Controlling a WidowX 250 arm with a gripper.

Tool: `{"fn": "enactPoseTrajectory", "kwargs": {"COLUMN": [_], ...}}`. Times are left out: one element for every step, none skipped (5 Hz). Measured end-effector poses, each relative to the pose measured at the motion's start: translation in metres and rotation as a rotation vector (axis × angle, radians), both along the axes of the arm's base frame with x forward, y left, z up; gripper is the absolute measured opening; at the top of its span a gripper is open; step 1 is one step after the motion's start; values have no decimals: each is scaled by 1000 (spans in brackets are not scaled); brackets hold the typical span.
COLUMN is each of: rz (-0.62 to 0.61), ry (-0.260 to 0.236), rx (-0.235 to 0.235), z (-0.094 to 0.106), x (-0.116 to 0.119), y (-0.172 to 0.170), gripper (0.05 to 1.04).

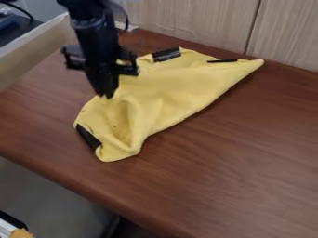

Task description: Fold the cloth from the right to the left

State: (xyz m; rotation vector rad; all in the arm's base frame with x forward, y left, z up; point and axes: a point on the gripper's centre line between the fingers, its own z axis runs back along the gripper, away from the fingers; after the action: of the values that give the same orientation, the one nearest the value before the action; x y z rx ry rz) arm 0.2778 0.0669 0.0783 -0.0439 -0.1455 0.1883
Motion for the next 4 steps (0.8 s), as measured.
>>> {"fn": "enactPoseTrajectory", "kwargs": {"rz": [17,32,32,5], "ry": [27,45,56,57], "rx": [0,7,10,19], "z": [-11,-13,-12,-8], "x": [-3,-5,-5,-1], "y": [7,9,9,2], "gripper": [274,556,862,1007]}}
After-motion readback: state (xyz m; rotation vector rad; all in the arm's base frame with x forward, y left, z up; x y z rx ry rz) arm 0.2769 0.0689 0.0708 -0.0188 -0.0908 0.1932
